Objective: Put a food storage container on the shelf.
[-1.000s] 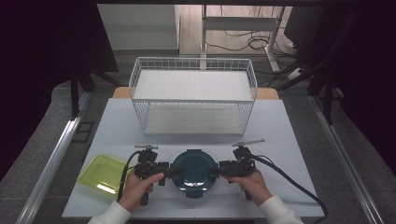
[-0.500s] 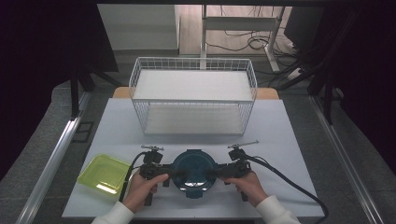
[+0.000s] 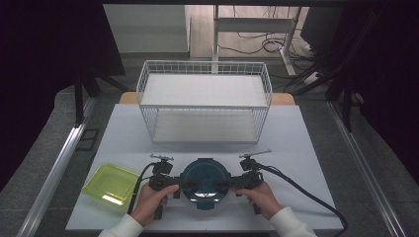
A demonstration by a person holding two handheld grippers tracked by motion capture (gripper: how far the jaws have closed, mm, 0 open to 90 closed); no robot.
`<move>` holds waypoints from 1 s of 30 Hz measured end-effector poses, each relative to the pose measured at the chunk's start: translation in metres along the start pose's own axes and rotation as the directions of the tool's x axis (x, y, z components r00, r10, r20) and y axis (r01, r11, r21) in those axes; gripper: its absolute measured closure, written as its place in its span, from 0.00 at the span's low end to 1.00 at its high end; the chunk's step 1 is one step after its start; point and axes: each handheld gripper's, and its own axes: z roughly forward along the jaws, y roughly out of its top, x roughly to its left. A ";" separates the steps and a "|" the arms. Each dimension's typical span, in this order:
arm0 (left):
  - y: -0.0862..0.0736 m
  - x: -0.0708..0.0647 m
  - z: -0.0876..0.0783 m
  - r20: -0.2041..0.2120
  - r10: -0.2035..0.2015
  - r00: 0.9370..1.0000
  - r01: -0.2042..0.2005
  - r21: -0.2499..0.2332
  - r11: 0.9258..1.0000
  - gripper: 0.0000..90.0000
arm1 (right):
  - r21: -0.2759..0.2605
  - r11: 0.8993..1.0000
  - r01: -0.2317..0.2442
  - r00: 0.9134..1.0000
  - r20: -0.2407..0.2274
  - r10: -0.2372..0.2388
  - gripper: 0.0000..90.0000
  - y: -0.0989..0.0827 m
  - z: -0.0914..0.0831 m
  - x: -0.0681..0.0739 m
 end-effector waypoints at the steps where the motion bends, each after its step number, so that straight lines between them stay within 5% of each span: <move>1: 0.000 0.000 0.000 0.001 -0.007 1.000 0.007 -0.001 1.000 0.23 | -0.001 1.000 -0.005 1.000 0.002 0.005 0.24 0.000 -0.001 0.000; 7: -0.001 0.000 -0.002 -0.001 -0.035 0.999 0.035 -0.002 0.999 0.25 | -0.030 0.999 -0.014 1.000 0.023 0.015 0.32 0.000 -0.005 0.003; 20: -0.008 -0.012 -0.011 -0.028 -0.034 0.999 0.032 -0.047 0.998 0.32 | -0.070 0.998 -0.004 0.999 0.046 0.008 0.38 -0.007 -0.013 0.013; 30: -0.011 -0.019 -0.015 -0.044 -0.028 0.999 0.025 -0.062 0.998 0.36 | -0.096 0.994 -0.045 0.997 0.056 0.050 0.41 -0.011 -0.017 0.018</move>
